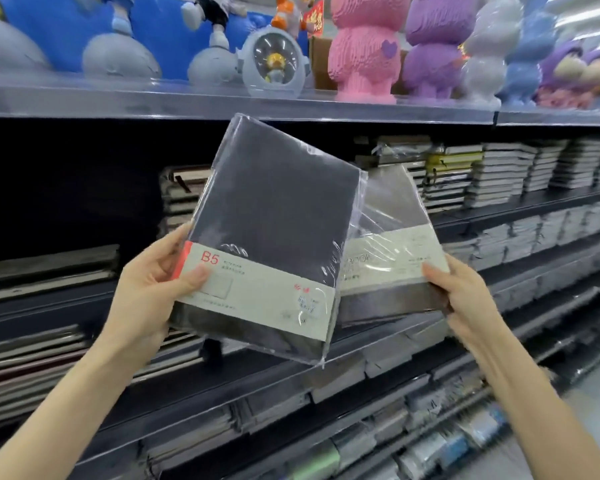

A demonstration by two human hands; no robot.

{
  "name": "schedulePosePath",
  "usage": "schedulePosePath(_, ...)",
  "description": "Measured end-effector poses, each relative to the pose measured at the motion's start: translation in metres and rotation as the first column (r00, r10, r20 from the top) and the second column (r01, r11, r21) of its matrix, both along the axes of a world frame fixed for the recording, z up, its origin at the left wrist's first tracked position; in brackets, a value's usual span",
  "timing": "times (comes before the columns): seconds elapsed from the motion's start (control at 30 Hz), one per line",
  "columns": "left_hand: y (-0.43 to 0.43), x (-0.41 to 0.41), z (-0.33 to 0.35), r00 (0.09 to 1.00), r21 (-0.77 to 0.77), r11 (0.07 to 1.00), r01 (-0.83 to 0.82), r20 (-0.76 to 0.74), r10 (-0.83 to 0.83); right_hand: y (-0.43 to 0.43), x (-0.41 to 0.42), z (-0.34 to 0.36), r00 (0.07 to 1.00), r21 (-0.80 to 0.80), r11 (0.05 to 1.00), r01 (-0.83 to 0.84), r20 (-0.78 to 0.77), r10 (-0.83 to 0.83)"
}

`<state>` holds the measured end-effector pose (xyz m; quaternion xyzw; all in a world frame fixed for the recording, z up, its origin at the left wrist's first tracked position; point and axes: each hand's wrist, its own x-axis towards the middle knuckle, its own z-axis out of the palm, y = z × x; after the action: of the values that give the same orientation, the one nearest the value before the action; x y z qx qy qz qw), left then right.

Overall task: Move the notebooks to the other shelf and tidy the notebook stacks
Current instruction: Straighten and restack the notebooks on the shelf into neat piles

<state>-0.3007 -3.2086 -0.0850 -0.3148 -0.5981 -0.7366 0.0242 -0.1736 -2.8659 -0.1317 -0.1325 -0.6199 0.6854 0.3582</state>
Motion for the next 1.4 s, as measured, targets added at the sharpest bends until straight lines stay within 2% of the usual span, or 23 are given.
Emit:
schedulePosePath(0.17,0.022,0.004,-0.022,0.99,-0.028,0.997,0.076,0.118,-0.072,-0.031,0.04,-0.012,0.998,0.033,0.999,-0.013,-0.061,0.015)
schedulePosePath(0.33,0.03,0.02,-0.044,0.959,-0.03,0.993,0.11,0.264,-0.098,-0.052,0.071,-0.023,0.992,-0.062,0.998,-0.025,-0.128,0.017)
schedulePosePath(0.57,0.043,0.065,-0.051,0.927,-0.02,0.981,0.193,0.332,-0.176,-0.083,0.081,-0.023,0.979,-0.073,0.992,-0.105,-0.184,0.09)
schedulePosePath(0.7,0.039,0.082,-0.051,0.897,-0.01,0.983,0.182,0.411,-0.162,-0.091,0.087,-0.022,0.974,-0.083,0.983,-0.163,-0.175,0.146)
schedulePosePath(0.8,0.029,0.091,-0.06,0.885,-0.009,0.99,0.14,0.45,-0.121,-0.102,0.093,-0.025,0.974,-0.079,0.981,-0.179,-0.152,0.166)
schedulePosePath(1.0,-0.003,0.116,-0.082,0.864,0.054,0.998,-0.041,0.504,0.008,-0.141,0.087,-0.037,0.956,0.057,0.958,-0.28,-0.076,0.284)
schedulePosePath(1.1,-0.031,0.12,-0.086,0.866,0.113,0.981,-0.159,0.493,0.083,-0.167,0.072,-0.038,0.919,0.099,0.92,-0.379,-0.08,0.387)
schedulePosePath(1.27,-0.09,0.106,-0.075,0.858,0.091,0.939,-0.331,0.444,0.259,-0.222,0.031,-0.017,0.853,0.164,0.84,-0.517,0.02,0.521)
schedulePosePath(1.4,-0.135,0.077,-0.059,0.84,0.066,0.904,-0.423,0.404,0.363,-0.259,-0.013,0.0,0.795,0.147,0.785,-0.602,0.017,0.607)
